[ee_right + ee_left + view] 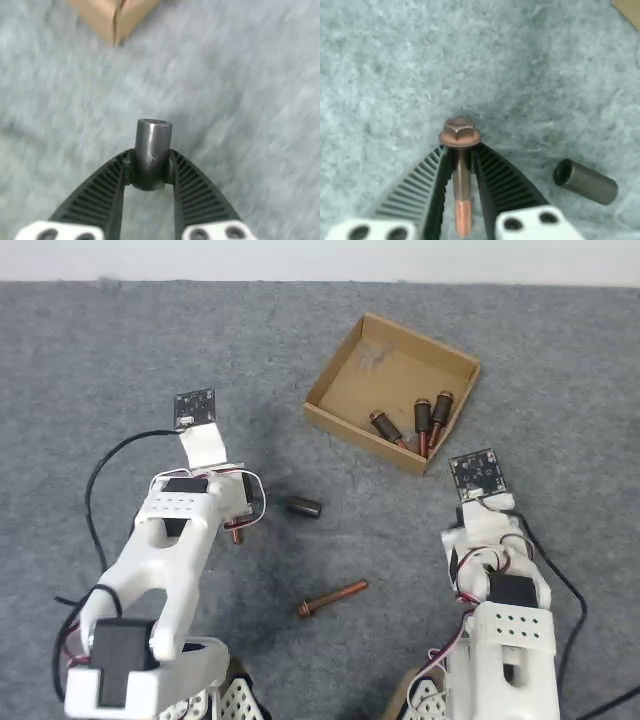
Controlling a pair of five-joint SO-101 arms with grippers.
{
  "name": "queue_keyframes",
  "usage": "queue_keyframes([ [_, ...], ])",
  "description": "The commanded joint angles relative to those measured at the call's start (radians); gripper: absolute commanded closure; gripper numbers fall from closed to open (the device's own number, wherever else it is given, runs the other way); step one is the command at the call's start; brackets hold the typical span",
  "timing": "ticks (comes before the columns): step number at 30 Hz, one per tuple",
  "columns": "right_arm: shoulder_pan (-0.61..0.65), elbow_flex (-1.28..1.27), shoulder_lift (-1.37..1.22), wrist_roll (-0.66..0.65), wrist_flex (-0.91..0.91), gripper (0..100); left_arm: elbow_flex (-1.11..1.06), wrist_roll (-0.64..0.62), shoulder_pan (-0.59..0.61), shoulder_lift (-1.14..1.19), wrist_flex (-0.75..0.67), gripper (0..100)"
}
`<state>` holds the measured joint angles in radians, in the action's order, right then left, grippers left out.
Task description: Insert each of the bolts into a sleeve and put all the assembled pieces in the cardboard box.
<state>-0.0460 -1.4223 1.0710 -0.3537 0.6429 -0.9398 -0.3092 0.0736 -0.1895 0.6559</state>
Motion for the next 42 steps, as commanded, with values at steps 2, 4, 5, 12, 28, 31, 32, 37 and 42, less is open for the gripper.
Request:
queue_keyframes([
  [2,0.068,-0.012,-0.005,-0.015,-0.242,99.1,0.012,0.014,0.002,-0.063,-0.029,99],
  [4,0.104,-0.040,-0.005,-0.014,-0.338,99.1,0.012,0.014,0.002,-0.063,-0.029,99],
  [5,0.124,-0.052,-0.008,-0.012,-0.390,99.1,0.012,0.014,0.002,-0.063,-0.029,99],
  [12,0.217,-0.144,-0.008,-0.006,-0.731,99.1,0.010,0.014,0.002,-0.061,-0.028,99],
  [28,0.381,-0.193,-0.008,0.460,-1.152,99.1,-0.004,0.014,0.002,-0.069,-0.029,99],
  [31,0.381,-0.193,-0.008,0.462,-1.152,99.1,-0.005,0.014,0.000,-0.069,-0.029,99],
  [32,0.381,-0.192,-0.008,0.462,-1.152,99.1,-0.005,0.014,0.000,-0.069,-0.029,99],
  [37,0.381,-0.169,-0.008,0.462,-1.152,99.1,-0.005,0.014,0.000,-0.069,-0.029,99],
  [42,0.381,-0.126,-0.022,0.460,-1.152,99.1,-0.005,0.014,0.000,-0.069,-0.031,99],
])
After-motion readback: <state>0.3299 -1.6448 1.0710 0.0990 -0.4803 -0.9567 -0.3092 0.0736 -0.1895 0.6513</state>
